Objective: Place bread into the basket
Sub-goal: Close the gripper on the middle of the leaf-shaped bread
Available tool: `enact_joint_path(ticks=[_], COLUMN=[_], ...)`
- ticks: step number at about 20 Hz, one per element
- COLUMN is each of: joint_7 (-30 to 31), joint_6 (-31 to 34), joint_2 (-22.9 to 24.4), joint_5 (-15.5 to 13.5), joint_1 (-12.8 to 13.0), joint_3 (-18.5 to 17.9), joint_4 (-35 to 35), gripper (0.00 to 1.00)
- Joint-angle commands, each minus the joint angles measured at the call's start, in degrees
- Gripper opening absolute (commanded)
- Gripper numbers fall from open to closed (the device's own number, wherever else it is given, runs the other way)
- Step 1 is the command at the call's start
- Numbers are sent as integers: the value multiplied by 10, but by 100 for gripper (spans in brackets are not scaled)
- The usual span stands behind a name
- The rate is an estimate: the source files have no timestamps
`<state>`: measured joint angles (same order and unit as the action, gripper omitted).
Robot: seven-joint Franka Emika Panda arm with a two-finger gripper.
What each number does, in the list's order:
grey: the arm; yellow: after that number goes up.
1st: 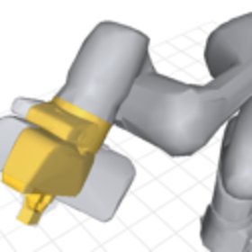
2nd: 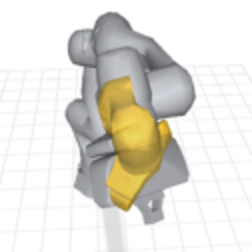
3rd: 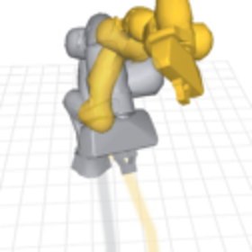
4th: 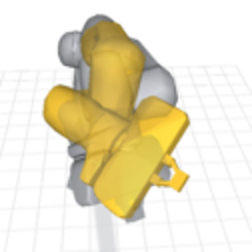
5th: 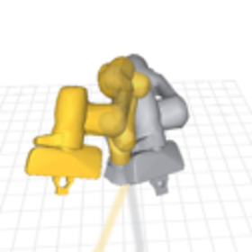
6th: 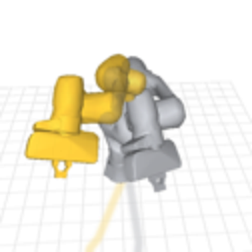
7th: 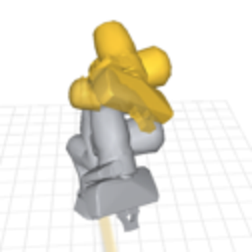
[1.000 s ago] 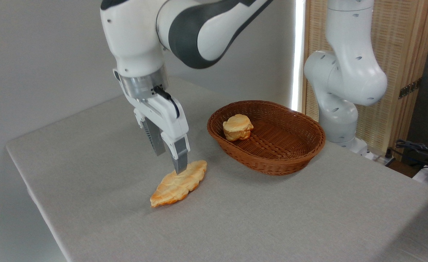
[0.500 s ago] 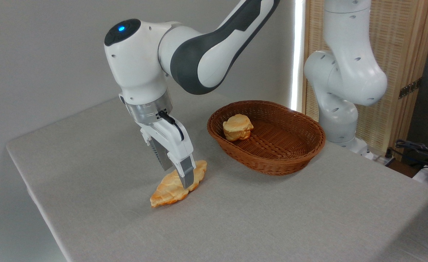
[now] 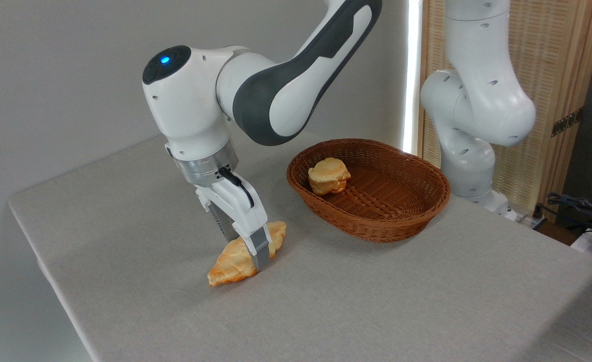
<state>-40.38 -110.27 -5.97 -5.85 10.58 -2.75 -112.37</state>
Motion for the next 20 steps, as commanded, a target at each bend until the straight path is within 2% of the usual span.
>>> enact_joint_path(ticks=[1, 14, 16, 20], joint_7=[-12, -17, -17, -16], joint_6=[-14, -6, -3, 32], joint_2=[0, 13, 35, 110], joint_5=[6, 5, 5, 5], joint_1=[1, 1, 1, 2], joint_3=[-3, -3, -3, -3], joint_4=[-1, 5, 8, 8], gripper=[33, 36, 36, 37])
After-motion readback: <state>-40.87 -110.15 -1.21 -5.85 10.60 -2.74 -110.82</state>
